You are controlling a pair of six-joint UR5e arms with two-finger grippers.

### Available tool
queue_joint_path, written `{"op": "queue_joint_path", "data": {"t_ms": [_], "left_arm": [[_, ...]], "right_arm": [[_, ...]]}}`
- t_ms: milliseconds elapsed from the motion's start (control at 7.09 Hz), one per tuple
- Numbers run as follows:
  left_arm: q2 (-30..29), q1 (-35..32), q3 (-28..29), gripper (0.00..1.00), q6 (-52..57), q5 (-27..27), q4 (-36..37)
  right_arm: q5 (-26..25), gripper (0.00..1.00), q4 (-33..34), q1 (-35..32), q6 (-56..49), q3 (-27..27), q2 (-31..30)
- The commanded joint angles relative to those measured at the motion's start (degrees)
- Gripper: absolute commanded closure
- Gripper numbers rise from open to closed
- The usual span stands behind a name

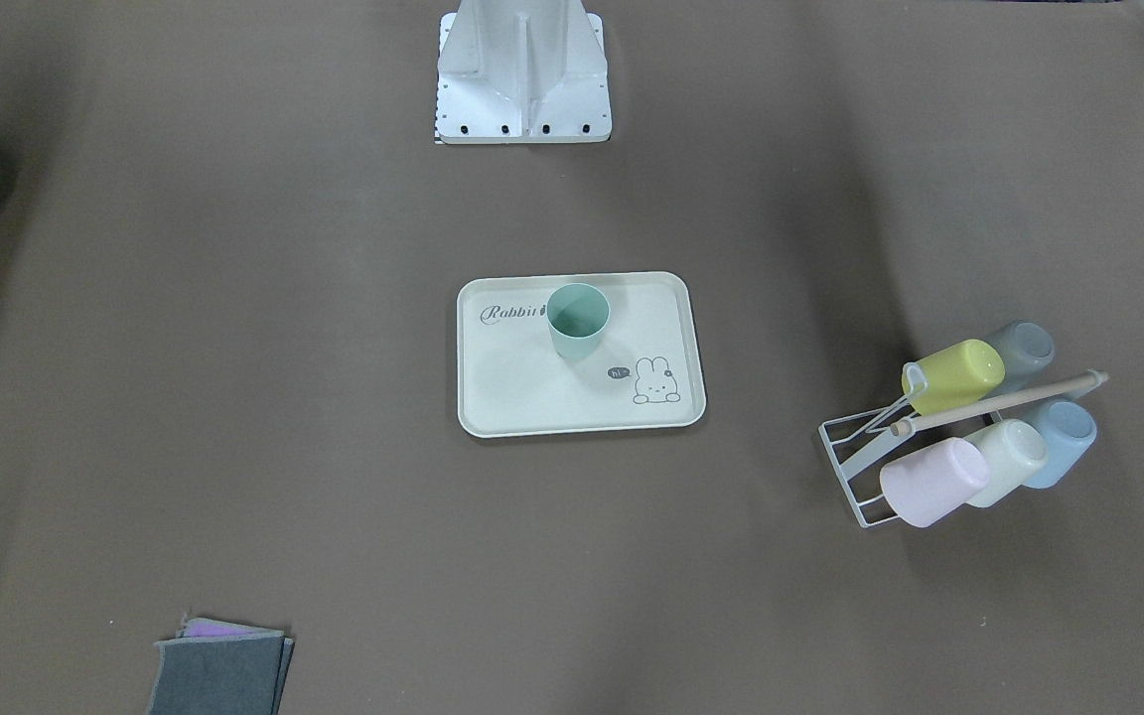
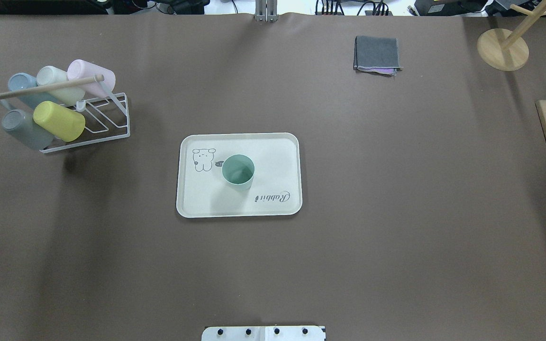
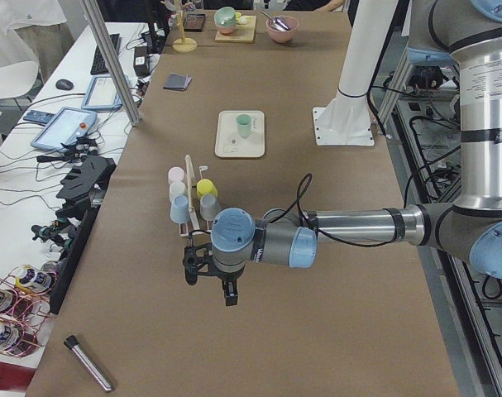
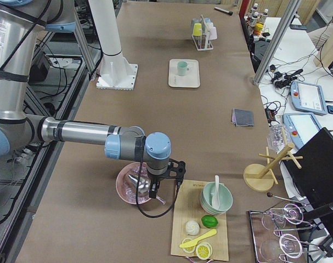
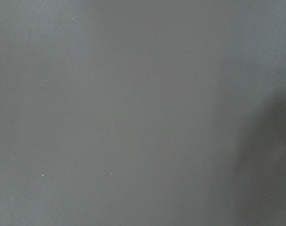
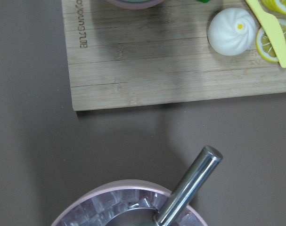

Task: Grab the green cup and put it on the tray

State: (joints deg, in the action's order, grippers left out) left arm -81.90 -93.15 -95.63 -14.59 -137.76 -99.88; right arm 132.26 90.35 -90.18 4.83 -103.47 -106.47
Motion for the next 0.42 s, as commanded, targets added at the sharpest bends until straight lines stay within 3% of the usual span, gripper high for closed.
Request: {"op": "queue_joint_path", "data": {"t_ms": [0, 282], "left_arm": [[0.07, -0.02, 0.18, 0.02, 0.0, 0.04, 0.03], [-0.19, 0.07, 0.18, 0.02, 0.0, 0.04, -0.05]], "right_arm": [[0.01, 0.0, 0.0, 0.0, -0.09, 0.11, 0.03], [0.01, 0.0, 0.0, 0.0, 0.0, 0.11, 0.03]]}}
